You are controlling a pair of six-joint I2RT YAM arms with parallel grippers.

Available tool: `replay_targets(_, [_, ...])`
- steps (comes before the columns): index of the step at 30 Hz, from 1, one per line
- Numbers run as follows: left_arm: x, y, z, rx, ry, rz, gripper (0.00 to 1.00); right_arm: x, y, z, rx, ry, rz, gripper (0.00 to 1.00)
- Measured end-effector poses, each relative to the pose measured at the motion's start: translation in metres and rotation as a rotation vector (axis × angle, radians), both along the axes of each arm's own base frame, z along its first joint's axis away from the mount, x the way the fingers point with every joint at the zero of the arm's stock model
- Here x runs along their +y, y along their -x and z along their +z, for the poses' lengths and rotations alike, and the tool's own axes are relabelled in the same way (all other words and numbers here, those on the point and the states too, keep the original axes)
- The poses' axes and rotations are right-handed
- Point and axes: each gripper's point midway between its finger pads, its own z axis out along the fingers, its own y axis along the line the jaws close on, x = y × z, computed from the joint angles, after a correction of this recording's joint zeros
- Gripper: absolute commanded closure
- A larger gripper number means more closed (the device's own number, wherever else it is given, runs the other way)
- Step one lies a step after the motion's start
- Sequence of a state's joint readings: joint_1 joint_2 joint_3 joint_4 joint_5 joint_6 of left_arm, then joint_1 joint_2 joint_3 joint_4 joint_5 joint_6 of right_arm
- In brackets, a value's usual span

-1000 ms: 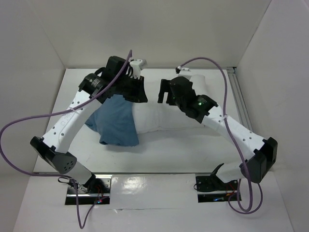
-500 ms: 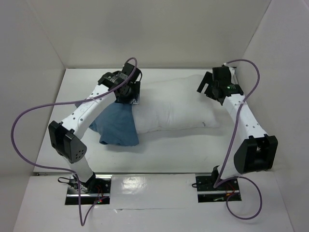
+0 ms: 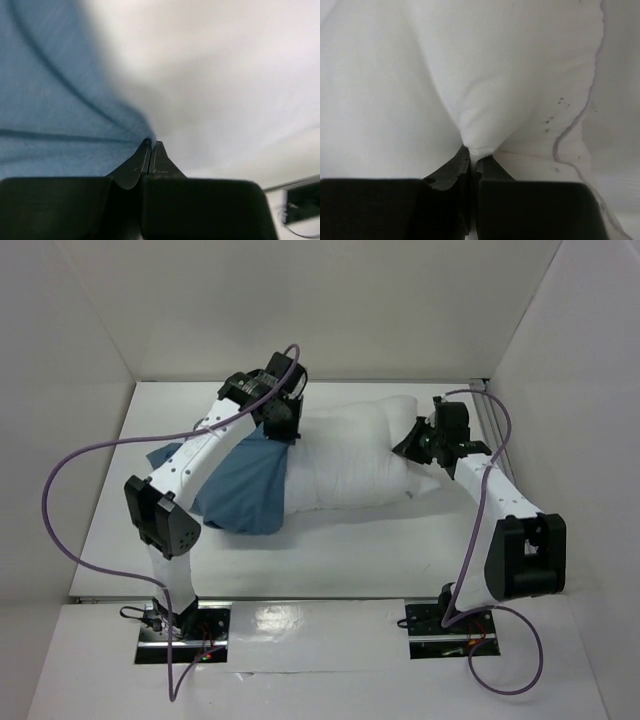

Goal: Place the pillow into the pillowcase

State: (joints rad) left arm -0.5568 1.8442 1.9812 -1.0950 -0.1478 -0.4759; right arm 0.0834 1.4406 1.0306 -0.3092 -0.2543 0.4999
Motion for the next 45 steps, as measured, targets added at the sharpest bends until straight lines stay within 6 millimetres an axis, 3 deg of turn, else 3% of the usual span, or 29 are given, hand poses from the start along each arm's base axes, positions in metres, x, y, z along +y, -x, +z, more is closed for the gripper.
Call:
replay_targets(5, [-0.076,-0.030,0.046,-0.081,0.217,-0.161,1.00,0.029,-0.006,0.047,-0.112,-0.050,0.051,1.00])
replay_targets(7, [-0.103,-0.033,0.062,-0.100,0.311,-0.214,1.00,0.039,-0.012,0.083,-0.187,-0.038,0.061,1.00])
replay_targets(10, [-0.125,-0.025,0.075,-0.087,0.423,-0.271,1.00,0.050,-0.013,0.145,-0.329,-0.021,0.055,1.00])
replay_targets(13, [-0.137,-0.018,0.079,-0.061,0.491,-0.302,1.00,0.065,0.013,0.198,-0.482,-0.039,0.061,1.00])
replay_targets(15, [-0.146,-0.012,0.078,-0.031,0.528,-0.325,1.00,0.075,0.037,0.211,-0.547,-0.063,0.068,1.00])
replay_targets(18, [-0.153,0.000,0.070,0.016,0.542,-0.353,1.00,0.078,0.061,0.190,-0.537,-0.081,0.036,1.00])
replay_targets(23, [-0.152,-0.002,0.055,0.037,0.520,-0.339,1.00,0.071,0.078,0.106,-0.364,-0.018,-0.054,1.00])
replay_targets(27, [-0.146,-0.016,0.056,-0.012,0.499,-0.310,1.00,0.058,0.091,0.058,-0.219,0.080,-0.094,1.00])
replay_targets(30, [-0.142,-0.028,0.059,-0.069,0.480,-0.300,0.99,0.055,0.098,0.049,-0.178,0.105,-0.093,1.00])
replay_targets(32, [-0.139,-0.037,0.062,-0.102,0.472,-0.293,0.73,0.053,0.095,0.047,-0.168,0.111,-0.099,1.00])
replay_targets(34, [-0.133,-0.044,0.062,-0.131,0.448,-0.292,0.34,0.050,0.088,0.043,-0.152,0.115,-0.110,1.00])
replay_targets(36, [-0.128,-0.048,0.060,-0.143,0.426,-0.288,0.22,0.046,0.078,0.037,-0.134,0.117,-0.124,1.00])
replay_targets(38, [-0.121,-0.049,0.058,-0.155,0.386,-0.288,0.17,0.043,0.069,0.030,-0.112,0.112,-0.132,1.00])
replay_targets(41, [-0.101,-0.044,0.056,-0.180,0.298,-0.252,0.19,0.038,0.057,0.027,-0.097,0.094,-0.143,1.00])
replay_targets(42, [-0.089,-0.040,0.054,-0.189,0.260,-0.224,0.25,0.036,0.055,0.028,-0.101,0.086,-0.145,1.00])
replay_targets(45, [-0.041,-0.015,0.050,-0.225,0.141,-0.103,0.30,0.034,0.047,0.035,-0.120,0.063,-0.143,1.00])
